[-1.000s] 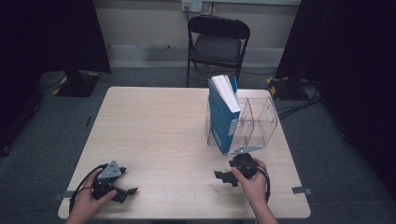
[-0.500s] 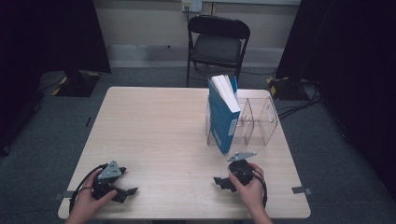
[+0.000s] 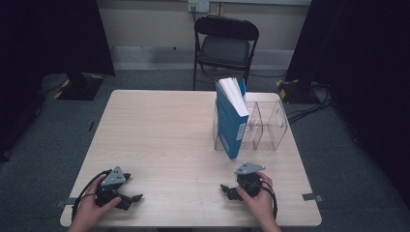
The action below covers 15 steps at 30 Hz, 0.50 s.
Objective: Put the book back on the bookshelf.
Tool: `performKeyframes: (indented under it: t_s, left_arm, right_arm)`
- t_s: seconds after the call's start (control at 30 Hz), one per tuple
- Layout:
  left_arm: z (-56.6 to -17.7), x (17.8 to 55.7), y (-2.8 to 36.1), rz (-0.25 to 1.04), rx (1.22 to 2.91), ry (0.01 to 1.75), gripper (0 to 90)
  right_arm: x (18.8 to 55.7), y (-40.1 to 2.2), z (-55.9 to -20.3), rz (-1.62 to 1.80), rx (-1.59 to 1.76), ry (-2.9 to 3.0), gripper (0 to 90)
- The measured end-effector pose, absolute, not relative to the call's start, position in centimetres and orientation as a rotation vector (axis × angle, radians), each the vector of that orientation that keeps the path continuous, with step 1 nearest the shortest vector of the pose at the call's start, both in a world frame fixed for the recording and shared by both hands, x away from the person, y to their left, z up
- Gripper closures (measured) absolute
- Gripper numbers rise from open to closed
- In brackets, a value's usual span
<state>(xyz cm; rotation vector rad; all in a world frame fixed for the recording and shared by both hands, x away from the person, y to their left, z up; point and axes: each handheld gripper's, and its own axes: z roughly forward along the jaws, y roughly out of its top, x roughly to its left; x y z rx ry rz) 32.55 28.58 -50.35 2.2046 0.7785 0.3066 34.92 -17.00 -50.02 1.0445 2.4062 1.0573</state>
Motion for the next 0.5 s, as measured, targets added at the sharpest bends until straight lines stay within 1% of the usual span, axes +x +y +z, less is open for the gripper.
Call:
performKeyframes:
  t_s: [0.5]
  left_arm:
    - [-50.35,32.56,28.58,0.307,2.207,0.776,6.8]
  right_arm:
    - [34.91,-16.93,-50.06,1.056,1.028,2.413,14.7]
